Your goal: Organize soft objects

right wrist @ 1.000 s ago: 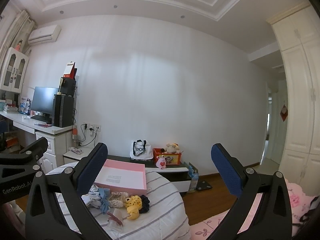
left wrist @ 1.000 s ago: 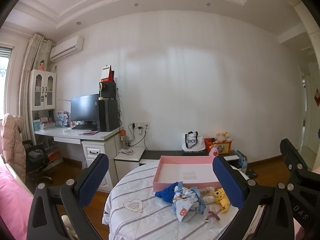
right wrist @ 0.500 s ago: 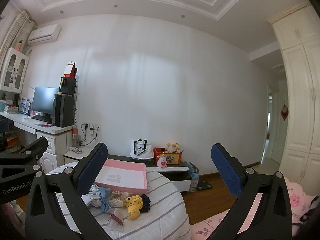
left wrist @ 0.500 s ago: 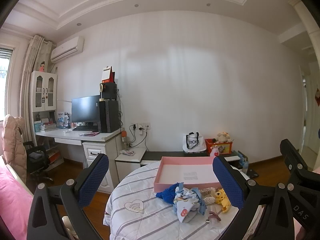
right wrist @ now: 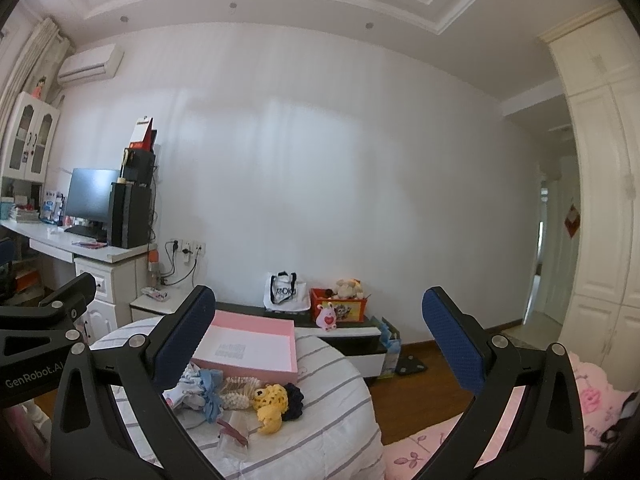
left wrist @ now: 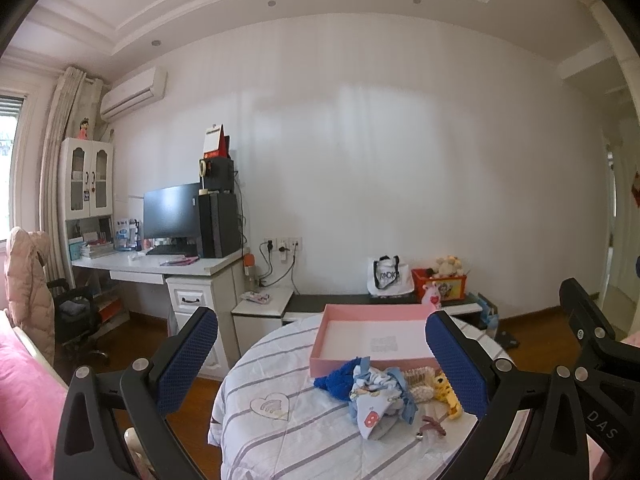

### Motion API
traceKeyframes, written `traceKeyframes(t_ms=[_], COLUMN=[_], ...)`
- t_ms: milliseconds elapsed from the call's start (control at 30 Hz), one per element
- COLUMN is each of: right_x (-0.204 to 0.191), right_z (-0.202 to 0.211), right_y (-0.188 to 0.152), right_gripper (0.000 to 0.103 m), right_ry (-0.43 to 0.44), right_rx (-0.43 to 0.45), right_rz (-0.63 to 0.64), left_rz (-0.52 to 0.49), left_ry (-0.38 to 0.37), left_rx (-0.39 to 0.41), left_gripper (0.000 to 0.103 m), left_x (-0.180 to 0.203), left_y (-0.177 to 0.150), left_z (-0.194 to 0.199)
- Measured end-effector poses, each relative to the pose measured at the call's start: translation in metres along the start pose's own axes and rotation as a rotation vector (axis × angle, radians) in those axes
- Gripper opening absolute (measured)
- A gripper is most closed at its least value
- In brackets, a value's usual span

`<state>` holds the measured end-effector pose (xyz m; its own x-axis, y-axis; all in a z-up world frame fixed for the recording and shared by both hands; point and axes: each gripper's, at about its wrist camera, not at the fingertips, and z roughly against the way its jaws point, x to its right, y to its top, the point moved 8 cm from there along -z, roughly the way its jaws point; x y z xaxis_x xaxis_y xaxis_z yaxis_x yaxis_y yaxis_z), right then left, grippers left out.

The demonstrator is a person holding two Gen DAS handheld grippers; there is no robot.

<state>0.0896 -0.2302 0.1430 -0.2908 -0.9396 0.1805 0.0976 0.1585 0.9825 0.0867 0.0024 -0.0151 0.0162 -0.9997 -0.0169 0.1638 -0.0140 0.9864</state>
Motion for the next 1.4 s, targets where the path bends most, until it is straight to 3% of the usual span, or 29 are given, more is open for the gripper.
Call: traceKeyframes(t_ms=[633,1400], right_x=[-0.029,-0.059], right_z=[-0.041,-0.104], right_y=[-0.049,-0.148], right_gripper=[0.103,0.103], right_ry=[0.072,0.141], right_rx=[-0.193,-0.5], right_rz=[0.058,0.081], left_rz=[-0.032,-0.048], left_ry=[0.013,-0.013], left_rx=[-0.2,-0.482], left_gripper=[0.102,0.102], left_x=[-0.002,-0.005], left_y=[-0.021,-0.064], left_z=[-0.039,-0.089])
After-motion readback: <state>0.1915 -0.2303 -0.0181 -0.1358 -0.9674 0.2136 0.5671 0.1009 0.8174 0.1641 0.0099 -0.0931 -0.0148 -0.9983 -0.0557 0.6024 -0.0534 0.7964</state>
